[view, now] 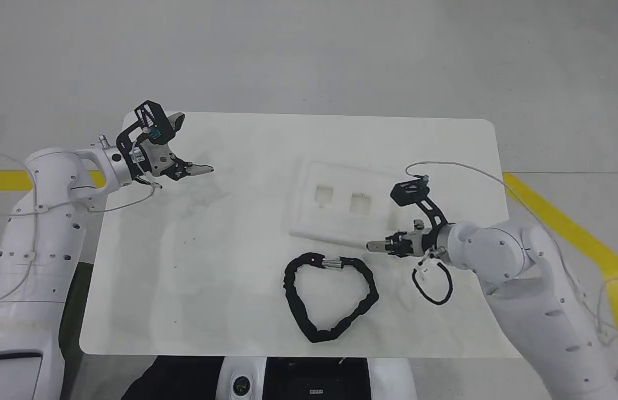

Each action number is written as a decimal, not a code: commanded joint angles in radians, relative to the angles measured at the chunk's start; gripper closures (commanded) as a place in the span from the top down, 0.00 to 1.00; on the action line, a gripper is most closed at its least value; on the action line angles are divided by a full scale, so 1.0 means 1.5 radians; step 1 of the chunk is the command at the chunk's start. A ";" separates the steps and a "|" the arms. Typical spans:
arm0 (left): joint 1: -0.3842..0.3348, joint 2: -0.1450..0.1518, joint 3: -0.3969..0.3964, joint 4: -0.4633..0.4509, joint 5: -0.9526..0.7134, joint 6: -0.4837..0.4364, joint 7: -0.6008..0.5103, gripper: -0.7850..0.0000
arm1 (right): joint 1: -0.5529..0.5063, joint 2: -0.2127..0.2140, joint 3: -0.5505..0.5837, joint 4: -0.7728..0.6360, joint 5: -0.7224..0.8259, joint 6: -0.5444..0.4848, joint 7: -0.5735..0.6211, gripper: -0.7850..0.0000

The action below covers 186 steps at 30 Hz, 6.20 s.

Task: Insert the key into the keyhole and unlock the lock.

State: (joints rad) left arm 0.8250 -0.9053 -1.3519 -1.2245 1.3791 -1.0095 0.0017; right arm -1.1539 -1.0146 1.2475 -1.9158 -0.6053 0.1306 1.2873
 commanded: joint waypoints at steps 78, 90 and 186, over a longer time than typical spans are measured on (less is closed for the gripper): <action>0.000 0.000 0.000 0.000 0.000 0.000 0.000 1.00 | -0.112 0.031 0.184 -0.121 0.119 -0.096 -0.014 0.00; 0.000 0.000 0.000 0.000 0.000 0.000 0.000 1.00 | -0.177 0.039 0.254 -0.111 0.160 -0.159 -0.058 0.00; -0.054 -0.016 0.540 -0.310 -0.006 0.030 -0.140 1.00 | -0.177 0.039 0.254 -0.111 0.160 -0.159 -0.058 0.00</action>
State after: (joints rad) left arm 0.7462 -0.9258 -0.5449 -1.6939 1.3705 -0.9631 -0.2050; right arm -1.4187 -0.9560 1.6290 -2.0821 -0.3653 -0.1079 1.2002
